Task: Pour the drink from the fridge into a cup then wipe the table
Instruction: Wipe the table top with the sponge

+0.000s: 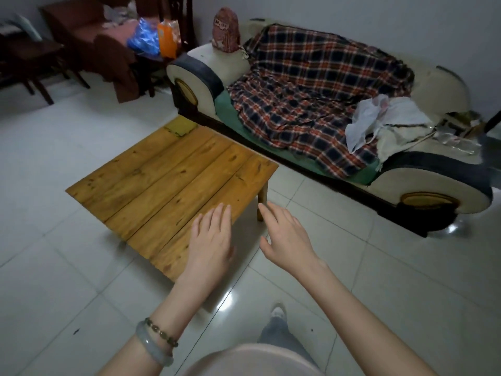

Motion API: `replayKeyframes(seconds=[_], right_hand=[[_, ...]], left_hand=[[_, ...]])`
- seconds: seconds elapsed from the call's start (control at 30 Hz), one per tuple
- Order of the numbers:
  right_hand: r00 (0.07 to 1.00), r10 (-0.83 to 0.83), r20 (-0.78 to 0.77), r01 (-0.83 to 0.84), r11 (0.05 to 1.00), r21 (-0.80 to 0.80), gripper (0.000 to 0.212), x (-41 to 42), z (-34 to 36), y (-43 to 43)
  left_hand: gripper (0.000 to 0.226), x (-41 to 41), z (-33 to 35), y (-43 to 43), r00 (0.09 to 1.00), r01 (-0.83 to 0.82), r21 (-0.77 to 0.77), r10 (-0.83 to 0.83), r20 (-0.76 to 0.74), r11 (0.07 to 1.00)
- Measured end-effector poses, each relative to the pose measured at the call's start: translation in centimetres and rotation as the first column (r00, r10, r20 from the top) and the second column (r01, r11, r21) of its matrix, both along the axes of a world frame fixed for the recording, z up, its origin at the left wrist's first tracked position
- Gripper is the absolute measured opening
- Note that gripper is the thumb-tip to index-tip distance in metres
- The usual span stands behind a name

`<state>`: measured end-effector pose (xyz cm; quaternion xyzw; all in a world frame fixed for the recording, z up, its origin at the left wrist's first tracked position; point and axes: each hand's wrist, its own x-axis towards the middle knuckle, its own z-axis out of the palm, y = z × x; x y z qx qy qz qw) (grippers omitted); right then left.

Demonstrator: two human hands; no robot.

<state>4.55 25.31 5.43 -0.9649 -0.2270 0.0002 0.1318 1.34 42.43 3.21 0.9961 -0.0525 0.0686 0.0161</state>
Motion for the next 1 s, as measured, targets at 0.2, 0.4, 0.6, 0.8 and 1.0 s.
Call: replayKeyframes(seconds=[0.2, 0.4, 0.6, 0.8, 1.0], right_hand=[[0.989, 0.147, 0.007, -0.147, 0.989, 0.004, 0.065, 9.6, 0.4, -3.1], [0.967, 0.255, -0.01, -0.254, 0.967, 0.034, 0.064, 16.9, -0.3, -3.6], [0.944, 0.329, -0.011, -0.329, 0.944, 0.003, 0.066, 23.7, -2.1, -1.5], [0.916, 0.401, -0.03, -0.402, 0.916, -0.009, 0.068, 31.7, -3.4, 2.9], [0.884, 0.461, -0.073, -0.463, 0.887, 0.0, 0.068, 39.6, -3.7, 8.3]], left_hand=[[0.094, 7.3, 0.5, -4.4, 0.988, -0.152, -0.016, 0.152, 0.01, 0.988], [0.095, 12.9, 0.1, -5.7, 0.966, -0.256, -0.008, 0.255, -0.031, 0.967], [0.094, 18.2, -1.6, -3.9, 0.935, -0.348, -0.011, 0.347, -0.067, 0.937], [0.09, 25.0, -3.2, -0.4, 0.899, -0.435, -0.057, 0.43, -0.086, 0.898], [0.092, 31.6, -3.5, 4.2, 0.876, -0.477, -0.078, 0.467, -0.118, 0.875]])
